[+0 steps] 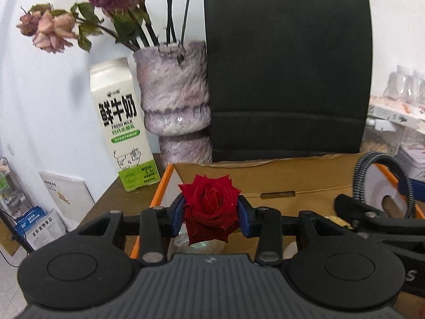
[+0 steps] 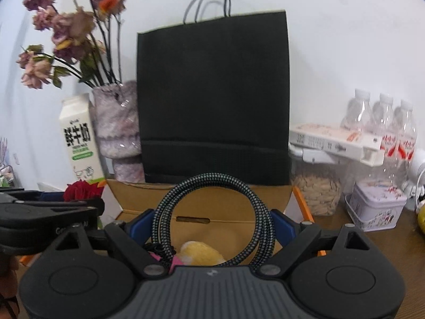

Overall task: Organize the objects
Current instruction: 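Open both grippers to drop the rose and cable into the box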

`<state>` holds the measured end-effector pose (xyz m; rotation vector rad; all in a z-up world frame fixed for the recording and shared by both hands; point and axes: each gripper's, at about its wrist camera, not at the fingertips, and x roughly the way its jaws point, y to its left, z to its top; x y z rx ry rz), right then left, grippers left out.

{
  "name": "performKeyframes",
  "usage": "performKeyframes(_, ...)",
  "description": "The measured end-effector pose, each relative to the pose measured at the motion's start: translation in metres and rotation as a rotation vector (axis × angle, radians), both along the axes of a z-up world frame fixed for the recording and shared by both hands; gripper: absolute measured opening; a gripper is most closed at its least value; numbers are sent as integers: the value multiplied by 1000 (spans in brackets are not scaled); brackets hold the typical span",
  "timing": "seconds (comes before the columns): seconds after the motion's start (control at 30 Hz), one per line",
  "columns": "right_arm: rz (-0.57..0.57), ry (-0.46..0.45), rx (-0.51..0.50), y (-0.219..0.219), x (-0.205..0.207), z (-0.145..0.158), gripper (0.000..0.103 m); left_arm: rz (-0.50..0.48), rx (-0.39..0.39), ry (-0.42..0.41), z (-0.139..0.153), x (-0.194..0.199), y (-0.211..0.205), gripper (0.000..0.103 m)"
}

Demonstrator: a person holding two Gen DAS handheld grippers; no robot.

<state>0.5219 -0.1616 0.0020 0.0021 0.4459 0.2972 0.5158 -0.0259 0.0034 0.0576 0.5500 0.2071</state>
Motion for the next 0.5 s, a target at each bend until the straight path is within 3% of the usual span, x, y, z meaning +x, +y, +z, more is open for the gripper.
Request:
performKeyframes(0.23, -19, 9, -18, -6, 7, -11, 90, 25, -31, 16, -9, 8, 6, 45)
performKeyframes(0.27, -15, 13, -19, -6, 7, -12, 91, 34, -29, 11, -9, 8, 7, 51)
performKeyframes(0.33, -1, 24, -21, -6, 8, -13, 91, 48, -32, -4, -7, 6, 11, 76)
performKeyframes(0.37, 1, 24, -21, -7, 7, -14, 94, 49, -38, -20, -6, 4, 13, 100)
performKeyframes(0.4, -3, 17, -20, -7, 7, -13, 101, 52, -41, -47, -4, 2, 15, 103)
performKeyframes(0.5, -14, 1, -24, -8, 4, -10, 103, 48, -63, -90, 1, -6, 20, 103)
